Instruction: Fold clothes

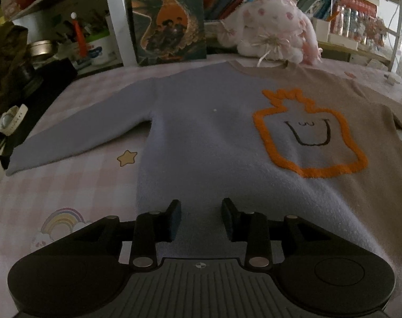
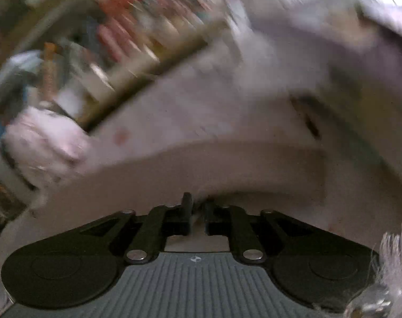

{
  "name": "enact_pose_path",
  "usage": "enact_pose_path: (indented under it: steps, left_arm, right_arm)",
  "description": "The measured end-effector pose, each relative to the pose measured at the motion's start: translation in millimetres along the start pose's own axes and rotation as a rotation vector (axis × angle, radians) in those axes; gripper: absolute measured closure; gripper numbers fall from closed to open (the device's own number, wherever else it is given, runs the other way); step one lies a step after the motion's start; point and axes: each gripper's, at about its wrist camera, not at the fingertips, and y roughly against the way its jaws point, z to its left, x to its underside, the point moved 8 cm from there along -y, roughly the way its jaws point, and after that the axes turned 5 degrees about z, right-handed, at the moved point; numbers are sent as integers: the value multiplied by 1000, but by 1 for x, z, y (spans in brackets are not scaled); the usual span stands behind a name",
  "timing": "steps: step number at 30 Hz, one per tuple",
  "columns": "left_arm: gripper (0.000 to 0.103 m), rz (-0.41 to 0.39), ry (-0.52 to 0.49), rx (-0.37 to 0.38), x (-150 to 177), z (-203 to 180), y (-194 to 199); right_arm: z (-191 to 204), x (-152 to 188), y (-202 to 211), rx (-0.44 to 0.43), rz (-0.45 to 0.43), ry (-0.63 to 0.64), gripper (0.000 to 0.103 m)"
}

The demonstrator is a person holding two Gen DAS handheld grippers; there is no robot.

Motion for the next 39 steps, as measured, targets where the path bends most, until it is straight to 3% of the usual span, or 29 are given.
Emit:
enact_pose_path:
  steps: [1,3,7,11,14,18,19,22,24,26,27,39]
  left_arm:
    - [68,8,-11,-4,-1,0,0]
    - [68,2,-37,-23,-1,1,4]
    - [61,-25,-18,-53,-3,12,11]
    - [48,-33,78,-54,-3,34,12]
    - [41,-24,123,-50,-3,45,8]
    - [41,-1,127,-47,0,48,1]
    - [41,5,135,-38,1,48,-1]
    - [48,31,165,12,3,49,-6]
    - [77,31,179,57,3,48,-7]
    - [94,28,179,76,0,49,-7]
    - [97,26,176,78,-1,50,-8]
    - [93,-12,160,108,-17,62,-19]
  right_arm:
    - [-2,2,0,-3,-2,-17,71]
    - [-7,5,2,-10,-7,-50,57]
    - [8,34,14,-72,70,27,56]
    - [45,81,25,-150,182,252,56]
    - [64,106,26,-123,190,384,57]
    - [89,138,27,-85,200,559,62]
    - [92,141,28,-74,195,587,69]
    - [98,144,25,-75,197,616,92]
    - [102,144,20,-76,196,623,93]
    - [107,143,16,-65,180,630,95]
    - [110,142,14,-60,172,634,95]
    - [133,131,-6,10,94,648,95]
